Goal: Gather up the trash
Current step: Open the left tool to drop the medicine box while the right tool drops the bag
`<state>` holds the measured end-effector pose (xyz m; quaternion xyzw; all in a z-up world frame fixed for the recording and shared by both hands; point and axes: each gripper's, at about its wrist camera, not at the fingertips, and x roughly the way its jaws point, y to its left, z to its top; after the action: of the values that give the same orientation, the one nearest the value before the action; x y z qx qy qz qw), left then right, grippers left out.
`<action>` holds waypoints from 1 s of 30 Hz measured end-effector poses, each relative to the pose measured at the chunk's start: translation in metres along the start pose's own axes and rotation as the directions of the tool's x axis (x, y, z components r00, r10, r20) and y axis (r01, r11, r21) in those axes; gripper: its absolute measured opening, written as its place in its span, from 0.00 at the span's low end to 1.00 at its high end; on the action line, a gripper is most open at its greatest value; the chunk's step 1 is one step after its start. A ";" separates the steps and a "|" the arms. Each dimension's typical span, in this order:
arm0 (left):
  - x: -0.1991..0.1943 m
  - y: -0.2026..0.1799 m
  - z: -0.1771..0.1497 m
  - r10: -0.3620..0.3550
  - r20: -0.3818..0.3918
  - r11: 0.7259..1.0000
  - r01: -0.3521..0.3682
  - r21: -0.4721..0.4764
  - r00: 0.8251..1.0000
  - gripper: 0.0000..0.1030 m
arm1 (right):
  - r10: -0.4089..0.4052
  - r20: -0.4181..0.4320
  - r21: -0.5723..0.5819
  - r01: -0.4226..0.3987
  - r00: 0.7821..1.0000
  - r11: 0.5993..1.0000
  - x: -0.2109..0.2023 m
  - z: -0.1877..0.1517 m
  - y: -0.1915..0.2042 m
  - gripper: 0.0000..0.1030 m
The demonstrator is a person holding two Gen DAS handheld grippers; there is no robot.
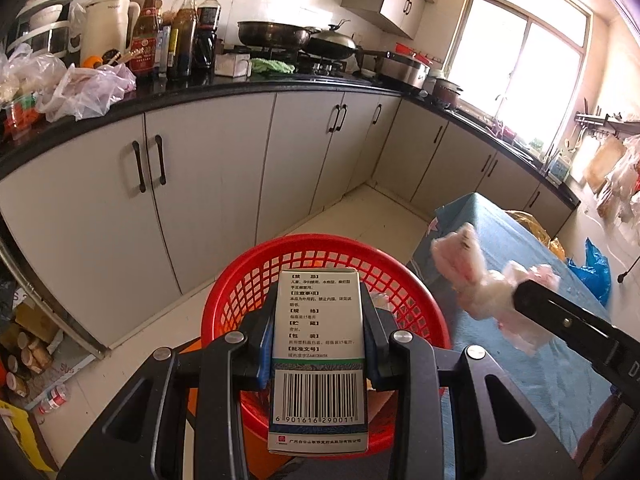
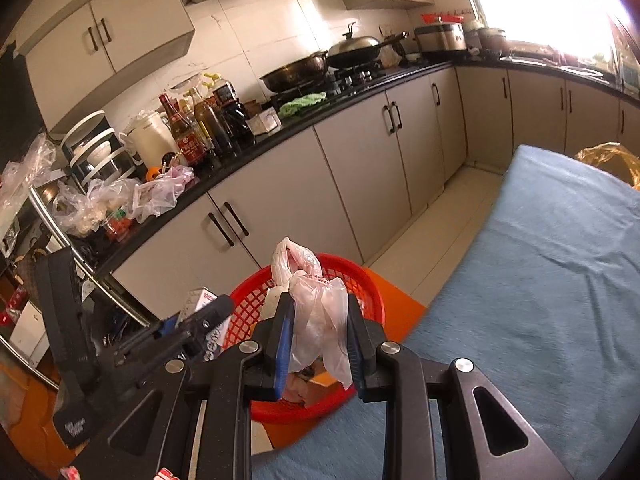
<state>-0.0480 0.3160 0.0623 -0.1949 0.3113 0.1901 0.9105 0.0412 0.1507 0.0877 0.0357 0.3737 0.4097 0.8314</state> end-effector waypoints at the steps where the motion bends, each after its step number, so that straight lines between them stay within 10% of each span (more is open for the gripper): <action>1: 0.002 0.001 0.000 0.000 -0.003 1.000 0.000 0.000 1.000 0.32 | 0.001 -0.004 0.003 -0.001 1.000 1.000 0.004 0.001 0.000 0.26; 30: 0.024 -0.005 -0.011 0.046 -0.018 0.998 -0.045 0.046 0.999 0.32 | -0.020 -0.061 0.052 0.023 0.998 0.998 0.053 0.007 -0.008 0.32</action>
<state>-0.0335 0.3123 0.0395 -0.1690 0.3285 0.2018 0.9071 0.0717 0.1845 0.0577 0.0413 0.4097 0.3917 0.8228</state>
